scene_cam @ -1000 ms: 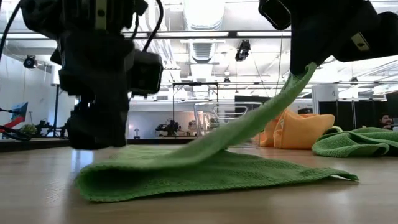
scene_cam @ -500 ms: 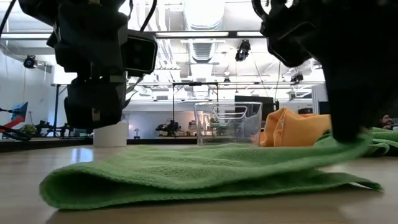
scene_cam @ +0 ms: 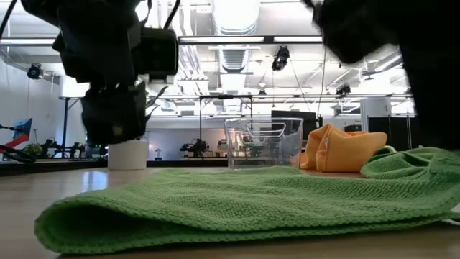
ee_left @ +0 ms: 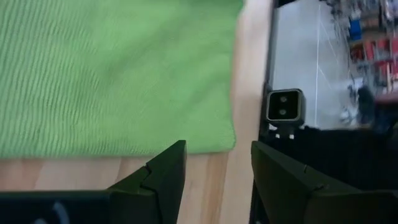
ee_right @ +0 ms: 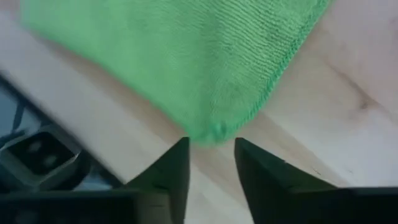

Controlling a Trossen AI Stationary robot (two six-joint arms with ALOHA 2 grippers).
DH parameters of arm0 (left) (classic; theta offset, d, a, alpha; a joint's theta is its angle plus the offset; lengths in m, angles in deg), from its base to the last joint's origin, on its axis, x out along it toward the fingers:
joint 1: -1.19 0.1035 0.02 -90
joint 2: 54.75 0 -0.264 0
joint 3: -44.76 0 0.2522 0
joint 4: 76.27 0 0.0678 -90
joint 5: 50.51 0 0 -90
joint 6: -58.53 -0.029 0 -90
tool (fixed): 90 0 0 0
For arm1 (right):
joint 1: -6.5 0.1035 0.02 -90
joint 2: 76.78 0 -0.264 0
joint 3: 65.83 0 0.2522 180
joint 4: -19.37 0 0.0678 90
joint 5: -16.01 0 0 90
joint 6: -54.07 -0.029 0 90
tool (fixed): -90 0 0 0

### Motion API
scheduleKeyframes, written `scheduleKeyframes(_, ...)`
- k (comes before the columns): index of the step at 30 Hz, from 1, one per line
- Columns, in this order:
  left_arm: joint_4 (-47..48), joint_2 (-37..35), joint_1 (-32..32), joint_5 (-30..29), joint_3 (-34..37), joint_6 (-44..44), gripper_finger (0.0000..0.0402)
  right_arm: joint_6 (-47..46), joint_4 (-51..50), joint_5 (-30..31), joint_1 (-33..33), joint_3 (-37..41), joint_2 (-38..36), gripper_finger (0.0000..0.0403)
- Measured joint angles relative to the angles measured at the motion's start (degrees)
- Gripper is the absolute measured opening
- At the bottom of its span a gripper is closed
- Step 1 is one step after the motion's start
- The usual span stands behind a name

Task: Fold microfiber towels
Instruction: Fold the top green towel

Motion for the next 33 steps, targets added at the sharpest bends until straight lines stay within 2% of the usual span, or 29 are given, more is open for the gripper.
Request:
scheduleKeyframes(3,-0.05,-1.69,-0.04,-2.65,0.0,-7.69,0.0166,10.1,-0.54,5.45,0.46,0.0,-3.96,0.0156)
scheduleKeyframes(6,-0.34,-2.32,-0.57,-8.79,0.0,-15.52,0.0166,22.97,0.85,15.23,0.63,0.63,-6.84,0.017)
scheduleKeyframes(8,-0.5,-1.65,-0.9,-12.56,0.12,-20.36,0.0166,30.89,1.7,18.2,-0.23,1.87,-7.23,0.0173)
scheduleKeyframes(11,-1.96,0.71,-0.87,-14.06,0.22,-23.86,0.0166,40.41,4.39,14.04,-2.36,5.67,-6.54,0.0172)
scheduleKeyframes(14,-3.41,2.46,-0.79,-14.06,0.26,-23.7,0.0166,45.09,9.23,9.6,-3.71,10.3,-6.35,0.0171)
scheduleKeyframes(25,1.12,5.55,-1.27,-13.4,0.92,-19.28,0.0166,47.85,16.98,1.54,-5.18,18.3,-6.42,0.0156)
scheduleKeyframes(33,10.11,4.49,-1.11,-13.4,0.72,-19.64,0.0166,46.9,14.93,1.14,-5.22,18.53,-7.87,0.0135)
